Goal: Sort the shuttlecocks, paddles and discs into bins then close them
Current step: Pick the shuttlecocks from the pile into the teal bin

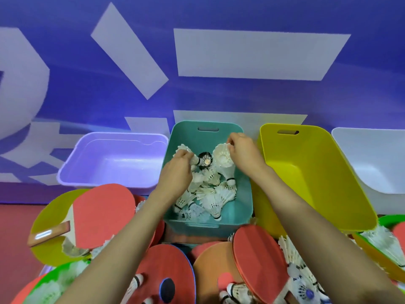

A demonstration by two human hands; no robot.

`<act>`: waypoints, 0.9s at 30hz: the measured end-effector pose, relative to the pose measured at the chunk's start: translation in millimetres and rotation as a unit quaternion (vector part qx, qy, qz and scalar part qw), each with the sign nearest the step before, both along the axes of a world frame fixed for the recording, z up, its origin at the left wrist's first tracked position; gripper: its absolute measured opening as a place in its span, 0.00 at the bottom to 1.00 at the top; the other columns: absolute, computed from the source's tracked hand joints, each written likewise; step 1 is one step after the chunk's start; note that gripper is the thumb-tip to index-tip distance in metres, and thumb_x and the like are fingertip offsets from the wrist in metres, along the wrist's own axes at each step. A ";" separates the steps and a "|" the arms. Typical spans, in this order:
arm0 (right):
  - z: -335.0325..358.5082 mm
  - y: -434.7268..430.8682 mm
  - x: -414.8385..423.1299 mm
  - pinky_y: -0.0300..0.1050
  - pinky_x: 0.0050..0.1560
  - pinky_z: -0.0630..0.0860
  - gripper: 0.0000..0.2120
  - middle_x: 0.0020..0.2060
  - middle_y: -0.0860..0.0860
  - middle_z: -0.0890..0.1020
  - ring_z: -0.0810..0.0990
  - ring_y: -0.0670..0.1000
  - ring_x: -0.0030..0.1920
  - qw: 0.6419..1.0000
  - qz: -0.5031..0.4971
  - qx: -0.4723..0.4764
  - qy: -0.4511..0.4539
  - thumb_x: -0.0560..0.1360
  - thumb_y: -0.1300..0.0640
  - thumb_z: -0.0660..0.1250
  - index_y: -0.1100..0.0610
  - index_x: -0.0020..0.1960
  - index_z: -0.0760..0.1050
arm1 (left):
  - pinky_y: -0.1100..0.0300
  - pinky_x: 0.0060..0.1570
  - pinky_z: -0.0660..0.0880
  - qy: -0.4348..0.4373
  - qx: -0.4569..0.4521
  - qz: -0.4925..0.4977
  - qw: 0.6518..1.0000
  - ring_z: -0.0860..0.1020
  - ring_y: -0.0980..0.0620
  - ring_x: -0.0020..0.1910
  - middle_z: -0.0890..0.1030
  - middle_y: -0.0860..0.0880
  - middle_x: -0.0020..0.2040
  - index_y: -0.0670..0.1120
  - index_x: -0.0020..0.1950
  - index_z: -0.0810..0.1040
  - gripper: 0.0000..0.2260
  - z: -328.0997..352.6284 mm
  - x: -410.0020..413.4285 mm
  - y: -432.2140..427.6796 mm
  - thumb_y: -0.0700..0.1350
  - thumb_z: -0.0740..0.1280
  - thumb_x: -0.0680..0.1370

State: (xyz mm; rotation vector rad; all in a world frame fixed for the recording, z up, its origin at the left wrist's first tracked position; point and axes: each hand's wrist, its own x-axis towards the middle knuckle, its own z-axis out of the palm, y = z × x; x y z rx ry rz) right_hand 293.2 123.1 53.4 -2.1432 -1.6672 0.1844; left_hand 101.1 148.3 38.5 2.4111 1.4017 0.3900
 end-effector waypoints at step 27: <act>-41.4 86.5 10.5 0.51 0.54 0.72 0.17 0.60 0.59 0.74 0.73 0.59 0.61 0.963 0.039 -0.219 -0.150 0.75 0.66 0.58 0.62 0.64 0.69 | 0.62 0.51 0.69 0.119 -0.243 -0.094 0.958 0.75 0.48 0.54 0.79 0.45 0.57 0.41 0.58 0.79 0.12 -30.2 43.9 83.8 0.39 0.61 0.78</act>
